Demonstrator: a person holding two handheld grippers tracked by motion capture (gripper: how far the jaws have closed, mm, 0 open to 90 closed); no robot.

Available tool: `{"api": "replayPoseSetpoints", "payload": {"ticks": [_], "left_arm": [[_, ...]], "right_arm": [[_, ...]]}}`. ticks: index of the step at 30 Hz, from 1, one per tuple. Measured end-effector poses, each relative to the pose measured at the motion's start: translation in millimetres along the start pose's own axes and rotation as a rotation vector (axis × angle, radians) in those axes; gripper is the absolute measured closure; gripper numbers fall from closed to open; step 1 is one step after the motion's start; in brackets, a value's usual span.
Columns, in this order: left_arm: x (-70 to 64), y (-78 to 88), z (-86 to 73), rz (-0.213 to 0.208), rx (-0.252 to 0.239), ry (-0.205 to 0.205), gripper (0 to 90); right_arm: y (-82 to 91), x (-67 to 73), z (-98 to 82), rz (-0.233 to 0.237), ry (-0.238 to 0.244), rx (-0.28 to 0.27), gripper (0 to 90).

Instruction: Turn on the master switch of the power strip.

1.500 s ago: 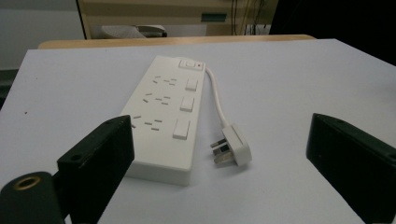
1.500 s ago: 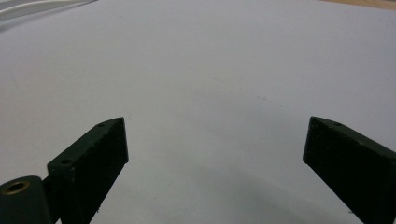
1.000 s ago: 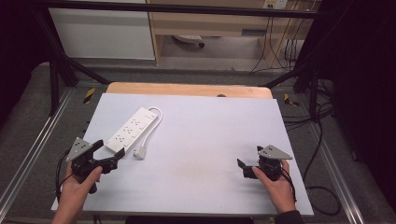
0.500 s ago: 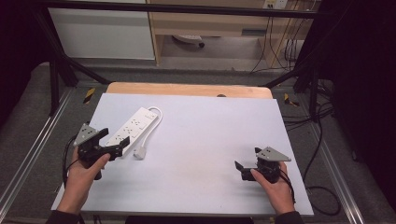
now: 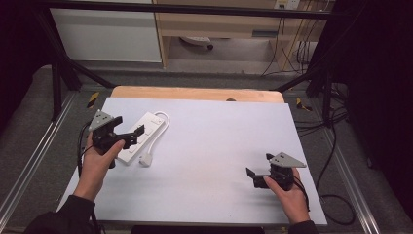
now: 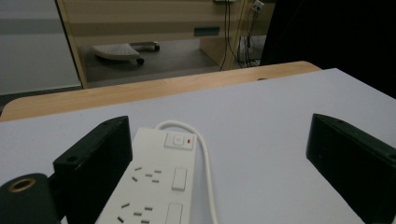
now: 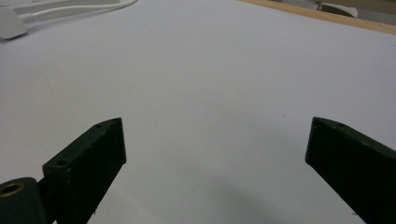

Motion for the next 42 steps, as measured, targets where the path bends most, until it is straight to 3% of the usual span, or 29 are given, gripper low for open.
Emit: {"api": "replayPoseSetpoints", "payload": {"ticks": [2, 6, 10, 13, 16, 22, 26, 33, 37, 42], "left_arm": [[0.4, -6.5, 4.8, 0.005, 0.0, -0.009, 6.9], [4.0, -18.2, 13.0, 0.039, -0.003, -0.012, 7.0], [5.4, -31.2, 17.0, 0.023, 0.009, -0.018, 7.0], [8.6, -40.3, 21.2, 0.019, 0.011, 0.0, 7.6], [11.9, -48.4, 23.3, 0.039, 0.015, 0.001, 8.7], [18.3, -61.4, 23.7, 0.053, 0.045, 0.006, 8.7], [21.7, -68.0, 23.8, 0.083, 0.079, -0.01, 8.7], [29.1, -82.7, 16.8, 0.062, 0.086, 0.011, 8.6], [36.3, -91.0, 9.1, 0.081, 0.111, 0.021, 9.0], [42.0, -94.2, 6.6, 0.083, 0.104, 0.049, 9.2]], "right_arm": [[-0.1, -1.6, 0.0, 0.002, -0.012, 0.001, 5.3], [2.7, -0.1, 2.8, 0.026, -0.086, -0.024, 3.8], [-0.4, 3.5, 1.9, 0.016, -0.066, -0.012, 3.6], [-0.9, 6.1, 2.4, 0.015, -0.056, -0.01, 3.7], [-0.5, 7.0, 2.5, -0.012, -0.07, 0.011, 3.7], [3.0, 7.4, 2.4, 0.0, -0.048, 0.006, 3.1], [3.9, 3.0, 2.8, -0.003, -0.063, -0.003, 2.9], [7.0, 0.3, 3.6, 0.008, -0.065, -0.017, 2.8], [5.0, 1.7, 2.8, 0.015, -0.056, -0.008, 2.6], [3.3, 1.7, 1.6, 0.018, -0.051, 0.0, 2.8]]}}
Point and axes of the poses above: each handheld gripper's, and its own axes: y roughly backward along the jaws, z roughly out of its top, x roughly to its left, the point moved 3 cm from there along -y, roughly forward along the jaws, and after that the axes turned 12 degrees about -y, right-handed, at the moved point
